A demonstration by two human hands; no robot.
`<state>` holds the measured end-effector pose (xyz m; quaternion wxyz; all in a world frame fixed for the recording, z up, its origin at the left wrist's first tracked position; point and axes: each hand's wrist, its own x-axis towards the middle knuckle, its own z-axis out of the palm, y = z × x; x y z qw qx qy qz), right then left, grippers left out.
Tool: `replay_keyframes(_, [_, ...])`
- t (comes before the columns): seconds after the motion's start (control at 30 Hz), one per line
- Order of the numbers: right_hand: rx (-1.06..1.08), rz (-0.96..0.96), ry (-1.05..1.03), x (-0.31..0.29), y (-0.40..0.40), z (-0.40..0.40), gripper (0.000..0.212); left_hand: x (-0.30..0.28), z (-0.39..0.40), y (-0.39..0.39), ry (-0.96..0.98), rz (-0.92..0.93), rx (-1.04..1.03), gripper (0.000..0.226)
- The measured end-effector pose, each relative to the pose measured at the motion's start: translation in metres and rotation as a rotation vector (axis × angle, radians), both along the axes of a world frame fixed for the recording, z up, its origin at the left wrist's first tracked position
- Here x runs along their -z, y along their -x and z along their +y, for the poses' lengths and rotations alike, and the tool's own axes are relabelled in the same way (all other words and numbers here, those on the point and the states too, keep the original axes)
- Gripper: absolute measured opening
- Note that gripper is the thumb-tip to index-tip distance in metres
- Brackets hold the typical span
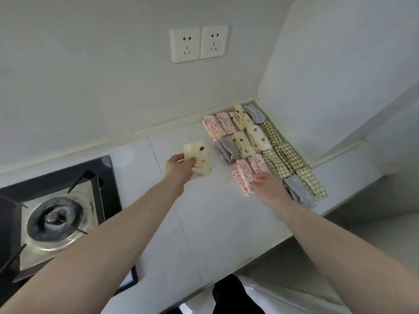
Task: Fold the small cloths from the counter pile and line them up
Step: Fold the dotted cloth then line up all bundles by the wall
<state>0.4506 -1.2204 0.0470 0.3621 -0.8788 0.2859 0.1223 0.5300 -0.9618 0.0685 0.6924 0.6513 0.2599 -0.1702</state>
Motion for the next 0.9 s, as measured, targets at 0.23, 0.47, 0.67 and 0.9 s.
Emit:
replay_keyframes(0.23, [-0.159,-0.038,0.223,0.041,-0.053,-0.014,0.024,0.017,-0.04,-0.078,-0.072,-0.056,-0.064,0.027])
replay_keyframes(0.47, [-0.115,0.165,-0.091,0.032,-0.079,-0.018,0.024,0.035,-0.077,-0.166,-0.107,-0.086,0.012,0.026])
replay_keyframes(0.67, [0.144,-0.096,-0.514,-0.013,-0.159,-0.044,0.037,0.06,-0.096,-0.208,-0.152,-0.064,0.03,0.019])
replay_keyframes(0.9, [0.116,-0.251,-0.53,0.024,-0.281,-0.036,0.064,0.087,-0.106,-0.219,-0.346,-0.089,0.034,0.026])
